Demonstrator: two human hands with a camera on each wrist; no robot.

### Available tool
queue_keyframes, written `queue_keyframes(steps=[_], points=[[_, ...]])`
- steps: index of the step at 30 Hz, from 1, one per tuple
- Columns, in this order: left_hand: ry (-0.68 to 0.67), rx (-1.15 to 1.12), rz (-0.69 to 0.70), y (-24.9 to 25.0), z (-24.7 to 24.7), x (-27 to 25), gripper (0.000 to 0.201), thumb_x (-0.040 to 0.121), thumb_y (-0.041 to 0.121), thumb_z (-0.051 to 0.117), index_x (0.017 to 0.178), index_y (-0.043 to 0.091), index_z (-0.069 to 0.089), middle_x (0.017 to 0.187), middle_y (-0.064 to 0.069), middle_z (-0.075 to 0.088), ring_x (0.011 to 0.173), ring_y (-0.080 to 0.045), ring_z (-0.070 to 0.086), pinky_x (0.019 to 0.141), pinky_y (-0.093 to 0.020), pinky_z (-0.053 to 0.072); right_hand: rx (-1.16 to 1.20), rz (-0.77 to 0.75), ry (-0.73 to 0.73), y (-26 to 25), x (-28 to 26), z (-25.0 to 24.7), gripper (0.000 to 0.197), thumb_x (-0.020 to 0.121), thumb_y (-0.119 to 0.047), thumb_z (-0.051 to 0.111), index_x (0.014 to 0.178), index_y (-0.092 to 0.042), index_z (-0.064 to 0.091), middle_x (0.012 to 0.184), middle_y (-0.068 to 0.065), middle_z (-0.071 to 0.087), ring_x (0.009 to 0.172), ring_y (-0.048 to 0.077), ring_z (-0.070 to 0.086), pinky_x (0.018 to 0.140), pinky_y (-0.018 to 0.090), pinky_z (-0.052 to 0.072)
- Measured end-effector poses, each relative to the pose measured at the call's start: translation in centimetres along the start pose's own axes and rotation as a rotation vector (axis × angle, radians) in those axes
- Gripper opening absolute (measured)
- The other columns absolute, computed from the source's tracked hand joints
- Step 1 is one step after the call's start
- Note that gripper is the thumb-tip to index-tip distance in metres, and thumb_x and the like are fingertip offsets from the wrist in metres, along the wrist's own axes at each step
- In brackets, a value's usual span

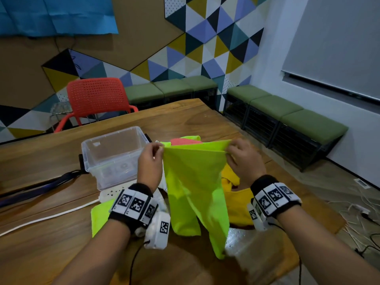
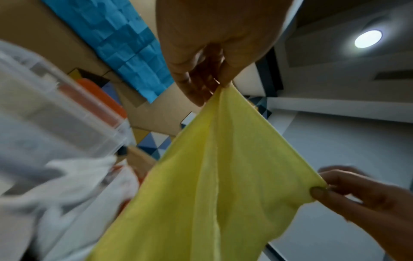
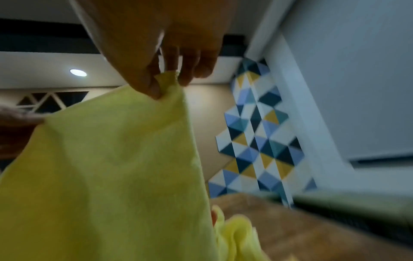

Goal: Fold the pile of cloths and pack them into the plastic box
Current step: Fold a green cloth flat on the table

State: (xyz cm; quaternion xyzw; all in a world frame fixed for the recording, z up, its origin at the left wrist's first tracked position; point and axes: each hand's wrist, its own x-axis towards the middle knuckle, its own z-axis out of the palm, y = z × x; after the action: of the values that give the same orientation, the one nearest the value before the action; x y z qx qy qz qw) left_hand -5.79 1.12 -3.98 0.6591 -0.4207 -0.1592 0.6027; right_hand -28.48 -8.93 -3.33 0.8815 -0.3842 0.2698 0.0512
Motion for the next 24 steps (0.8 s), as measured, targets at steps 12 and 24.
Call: queue_keyframes(steps=[12,24], points=[[0.095,-0.224,0.324,8.5,-1.6,1.5,0.024,0.096,0.004,0.045,0.089,0.026,0.051,0.086,0.01,0.052,0.079,-0.002,0.052,0.075,-0.021,0.047,0.656,0.13,0.5,-0.3,3.2,-7.2,0.036,0.083,-0.005,0.062,0.101,-0.032,0.046,0.077,-0.005,0.051,0.066,0.01,0.047,0.064,0.02,0.039],[-0.106,0.252,-0.216,-4.2,-3.2,-1.2,0.019,0.091,0.002,0.05,0.107,0.007,0.059,0.109,-0.013,0.06,0.104,-0.03,0.057,0.083,-0.029,0.042,0.958,0.364,-0.109,-4.1,1.0,1.5,0.005,0.081,-0.002,0.068,0.085,0.0,0.068,0.069,-0.001,0.061,0.059,-0.006,0.052,0.066,0.018,0.043]])
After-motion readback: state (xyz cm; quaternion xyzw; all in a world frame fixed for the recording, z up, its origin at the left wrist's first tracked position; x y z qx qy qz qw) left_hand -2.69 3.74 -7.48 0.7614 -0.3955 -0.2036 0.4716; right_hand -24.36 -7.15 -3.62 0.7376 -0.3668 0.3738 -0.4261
